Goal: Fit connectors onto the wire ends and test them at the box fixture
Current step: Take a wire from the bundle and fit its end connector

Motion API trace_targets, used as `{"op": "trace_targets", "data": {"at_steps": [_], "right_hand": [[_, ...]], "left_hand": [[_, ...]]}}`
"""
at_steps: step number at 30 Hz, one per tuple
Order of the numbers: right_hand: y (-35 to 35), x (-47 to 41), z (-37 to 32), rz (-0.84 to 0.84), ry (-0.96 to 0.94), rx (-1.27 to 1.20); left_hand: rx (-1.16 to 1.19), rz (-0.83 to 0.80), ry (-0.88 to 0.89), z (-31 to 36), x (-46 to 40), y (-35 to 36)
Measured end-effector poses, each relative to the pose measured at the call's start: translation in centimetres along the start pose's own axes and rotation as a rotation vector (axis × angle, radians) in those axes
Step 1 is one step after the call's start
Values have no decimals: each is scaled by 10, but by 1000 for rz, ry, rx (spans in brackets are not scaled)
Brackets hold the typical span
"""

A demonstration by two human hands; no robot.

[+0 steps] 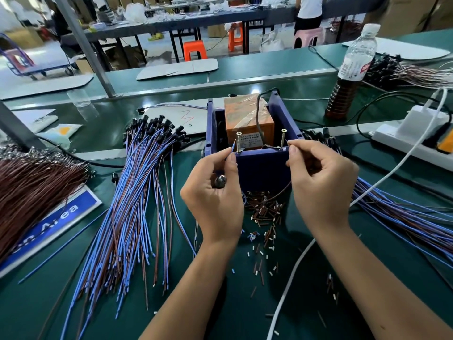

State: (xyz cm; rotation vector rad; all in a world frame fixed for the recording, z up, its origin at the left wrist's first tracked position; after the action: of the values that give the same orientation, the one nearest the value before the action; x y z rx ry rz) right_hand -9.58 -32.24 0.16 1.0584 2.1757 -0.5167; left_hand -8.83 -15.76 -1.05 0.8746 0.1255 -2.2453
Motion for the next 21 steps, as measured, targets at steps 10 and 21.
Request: {"op": "trace_targets", "data": {"at_steps": [10, 21], "right_hand": [[0, 0, -7, -19, -80, 0], [-8, -4, 0, -28, 56, -82]], "left_hand": [[-82, -27, -35, 0, 0, 2], [109, -103, 9, 24, 13, 6]]}}
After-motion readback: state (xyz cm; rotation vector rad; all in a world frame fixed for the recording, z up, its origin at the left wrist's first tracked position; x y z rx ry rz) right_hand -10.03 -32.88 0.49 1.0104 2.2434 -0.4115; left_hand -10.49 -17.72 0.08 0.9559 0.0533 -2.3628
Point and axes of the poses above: each hand's wrist, its own x-axis away from the middle knuckle, its own y-axis out of the palm, z = x × y, the point moved 2 cm from there along -x, towards the middle knuckle, and after that the axes turned 12 degrees about z, right-handed, at the moved point
